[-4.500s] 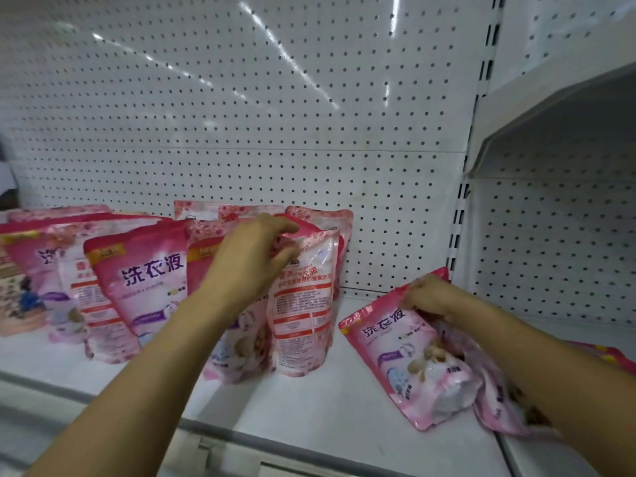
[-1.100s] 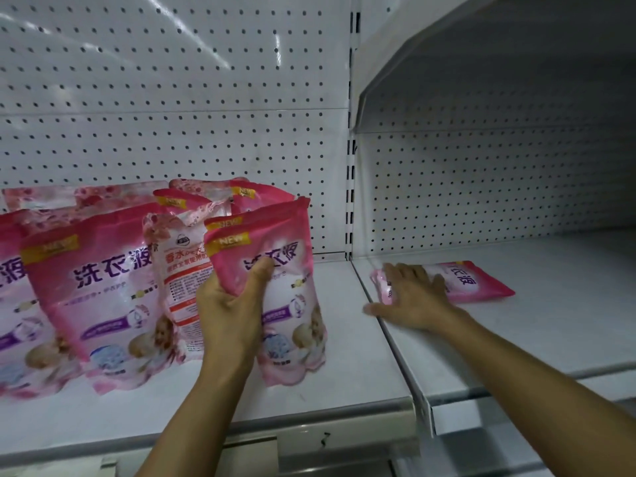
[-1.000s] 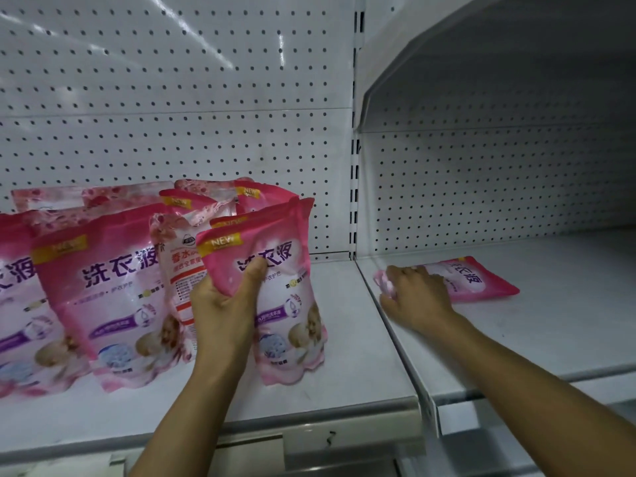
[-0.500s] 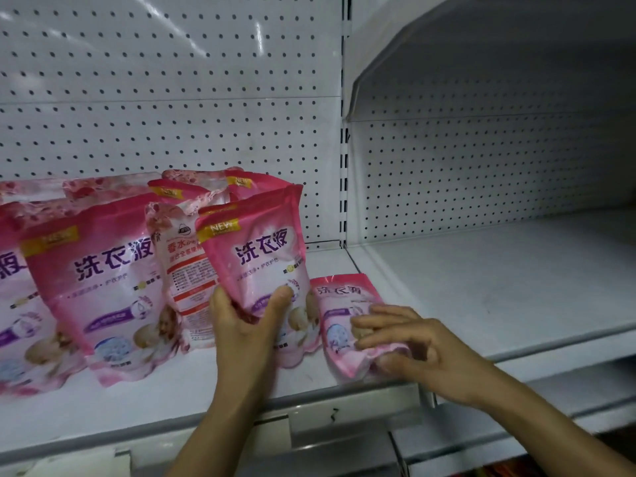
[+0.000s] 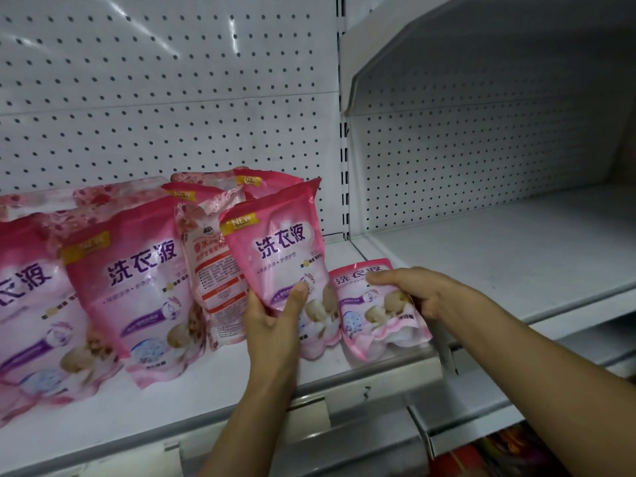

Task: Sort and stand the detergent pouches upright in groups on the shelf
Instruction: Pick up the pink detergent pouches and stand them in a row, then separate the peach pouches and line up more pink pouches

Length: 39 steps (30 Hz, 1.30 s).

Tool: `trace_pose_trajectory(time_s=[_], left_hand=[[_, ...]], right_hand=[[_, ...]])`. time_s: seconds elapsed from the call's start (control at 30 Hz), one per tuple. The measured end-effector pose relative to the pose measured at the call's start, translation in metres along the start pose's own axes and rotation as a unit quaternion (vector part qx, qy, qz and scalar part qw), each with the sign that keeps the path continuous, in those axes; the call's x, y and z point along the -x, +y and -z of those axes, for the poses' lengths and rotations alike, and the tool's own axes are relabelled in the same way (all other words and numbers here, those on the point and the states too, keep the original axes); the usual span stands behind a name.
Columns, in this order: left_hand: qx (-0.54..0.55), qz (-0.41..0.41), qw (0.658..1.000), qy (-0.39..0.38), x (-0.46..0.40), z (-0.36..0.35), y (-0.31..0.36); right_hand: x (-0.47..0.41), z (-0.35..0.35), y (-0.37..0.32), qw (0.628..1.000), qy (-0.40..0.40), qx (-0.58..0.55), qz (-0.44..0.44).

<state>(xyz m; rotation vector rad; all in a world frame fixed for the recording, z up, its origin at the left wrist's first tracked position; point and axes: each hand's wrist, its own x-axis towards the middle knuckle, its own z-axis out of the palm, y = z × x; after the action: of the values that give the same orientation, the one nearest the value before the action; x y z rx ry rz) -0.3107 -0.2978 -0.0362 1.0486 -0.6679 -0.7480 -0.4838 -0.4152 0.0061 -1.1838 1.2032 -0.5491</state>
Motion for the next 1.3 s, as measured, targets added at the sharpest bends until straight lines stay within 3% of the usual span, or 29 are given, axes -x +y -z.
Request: trace_pose_trajectory(time_s=[0.27,0.53,0.73,1.0,1.3], left_hand=[[-0.01,-0.037,0.999,0.005,0.007,-0.003,0.009],[-0.083,-0.143,0.986,0.032,0.039,0.01,0.047],[-0.09,-0.127,0.988,0.017,0.109,0.037,0.065],[-0.066,-0.08,0.994,0.018,0.21,0.105,0.079],[-0.059,-0.091,0.99,0.094,0.254,0.229,0.123]], right_hand=[[0.024,-0.022,0.006,0.994,-0.034,-0.054,0.087],[0.088,-0.028,0.047,0.951,0.043,-0.191,0.24],[0.167,-0.037,0.073,0.928,0.035,-0.165,0.332],[0.234,-0.077,0.114,0.93,-0.004,-0.139,0.341],[0.263,-0.199,0.12,0.93,-0.105,-0.12,0.33]])
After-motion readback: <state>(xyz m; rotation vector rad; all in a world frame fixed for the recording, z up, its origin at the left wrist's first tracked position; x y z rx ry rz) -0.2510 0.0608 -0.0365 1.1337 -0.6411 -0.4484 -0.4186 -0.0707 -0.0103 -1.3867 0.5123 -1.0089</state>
